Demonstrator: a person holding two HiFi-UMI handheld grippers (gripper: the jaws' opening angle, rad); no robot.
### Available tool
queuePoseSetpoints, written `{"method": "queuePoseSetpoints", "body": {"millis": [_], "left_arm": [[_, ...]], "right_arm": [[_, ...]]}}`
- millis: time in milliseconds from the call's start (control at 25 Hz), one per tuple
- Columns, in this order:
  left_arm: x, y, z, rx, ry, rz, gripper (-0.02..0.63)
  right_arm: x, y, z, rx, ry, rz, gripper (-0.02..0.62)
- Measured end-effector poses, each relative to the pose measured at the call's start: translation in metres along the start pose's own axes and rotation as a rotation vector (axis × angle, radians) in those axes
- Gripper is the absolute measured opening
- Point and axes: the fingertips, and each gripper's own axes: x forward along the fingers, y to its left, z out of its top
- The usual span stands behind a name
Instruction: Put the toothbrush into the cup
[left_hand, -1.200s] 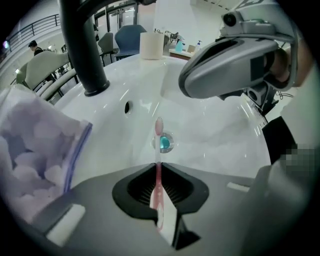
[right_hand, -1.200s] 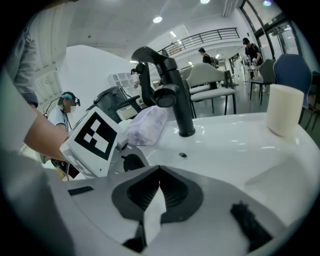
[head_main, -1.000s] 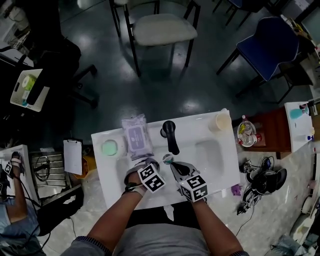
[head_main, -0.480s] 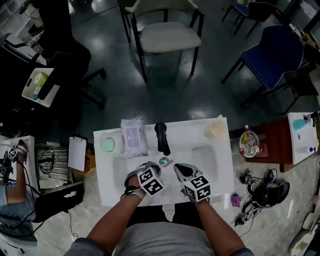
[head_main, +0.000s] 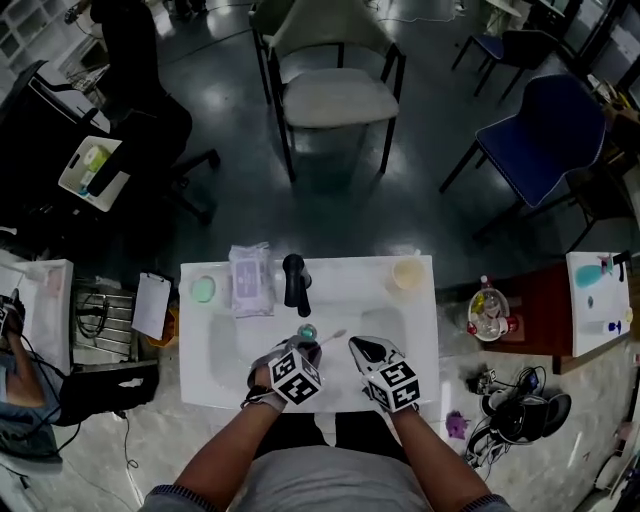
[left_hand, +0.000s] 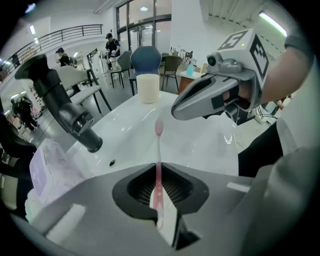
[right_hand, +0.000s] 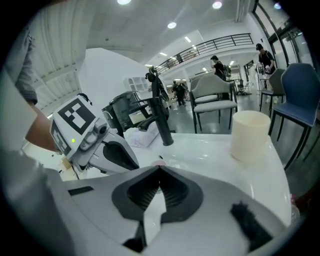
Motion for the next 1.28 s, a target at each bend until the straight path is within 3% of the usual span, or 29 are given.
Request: {"method": "queuePoseSetpoints", "body": {"millis": [320, 520, 1000, 1280], "left_arm": [[-0.016, -0.021, 0.053, -0.033, -0.135, 0.038, 0.044], [-0.032, -0.031, 0.101, -0.051, -0.300, 0.055, 0.044], [-0.078, -0.050, 0.199, -0.073, -0.675, 0.106, 0.044], [-0.099, -0.044, 0.237, -0.125, -0.856, 0.122, 0.044]], "right_arm": [[-0.049, -0.027, 0.020, -0.031, -0.077, -0.015, 0.014], [-0.073, -0.038, 0.031, -0.103, -0.114, -0.033, 0.014], [-0.127, -0.061, 0.052, -0.109, -0.220, -0.047, 0.012], [-0.144, -0.073, 0.065, -0.114, -0.270, -0.062, 0.012]]}}
